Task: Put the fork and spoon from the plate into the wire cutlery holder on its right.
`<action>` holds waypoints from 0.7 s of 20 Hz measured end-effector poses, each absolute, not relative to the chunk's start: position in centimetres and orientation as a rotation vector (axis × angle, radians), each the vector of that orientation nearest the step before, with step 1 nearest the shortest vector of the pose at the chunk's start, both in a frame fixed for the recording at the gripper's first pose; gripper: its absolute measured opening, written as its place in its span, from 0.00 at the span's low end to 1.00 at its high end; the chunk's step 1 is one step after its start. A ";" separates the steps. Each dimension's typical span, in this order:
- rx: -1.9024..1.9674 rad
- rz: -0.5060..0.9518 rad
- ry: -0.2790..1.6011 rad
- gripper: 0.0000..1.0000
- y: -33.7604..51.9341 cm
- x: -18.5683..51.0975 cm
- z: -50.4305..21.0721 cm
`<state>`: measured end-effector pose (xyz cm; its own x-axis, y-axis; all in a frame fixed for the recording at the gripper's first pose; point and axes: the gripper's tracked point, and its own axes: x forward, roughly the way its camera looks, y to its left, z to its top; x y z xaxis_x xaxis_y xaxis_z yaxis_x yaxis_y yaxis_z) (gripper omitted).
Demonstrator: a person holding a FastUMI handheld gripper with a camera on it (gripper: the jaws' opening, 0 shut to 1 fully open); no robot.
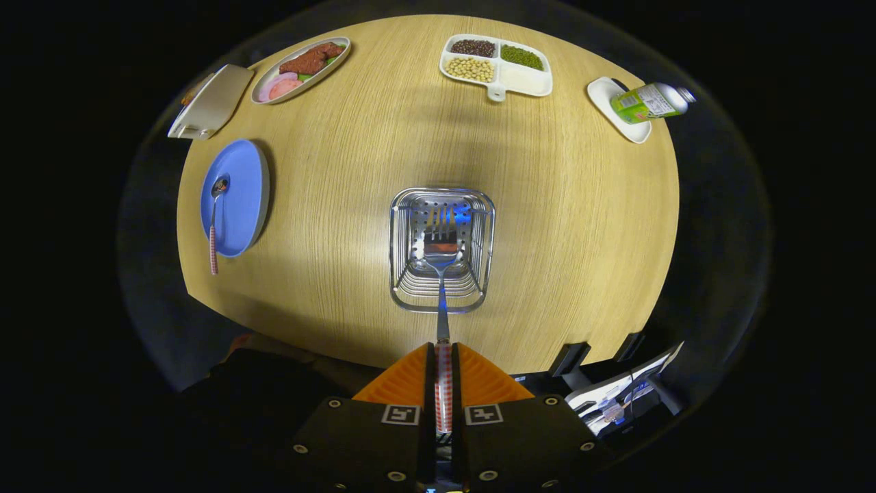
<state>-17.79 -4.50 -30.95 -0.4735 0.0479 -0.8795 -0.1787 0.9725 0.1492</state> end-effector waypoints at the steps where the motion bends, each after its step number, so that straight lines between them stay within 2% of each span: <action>1: -0.098 0.269 2.071 0.10 -4.6 -17.7 -31.3; 7: -0.064 0.252 2.142 0.10 -4.7 -16.8 -32.9; 11: -0.034 0.240 2.103 0.13 -4.4 -15.6 -33.4; 14: -0.022 0.223 1.991 0.16 -4.5 -13.7 -33.2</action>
<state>-13.70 -4.54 -33.18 -0.4195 0.0860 -0.9037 -0.1165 0.9822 0.1475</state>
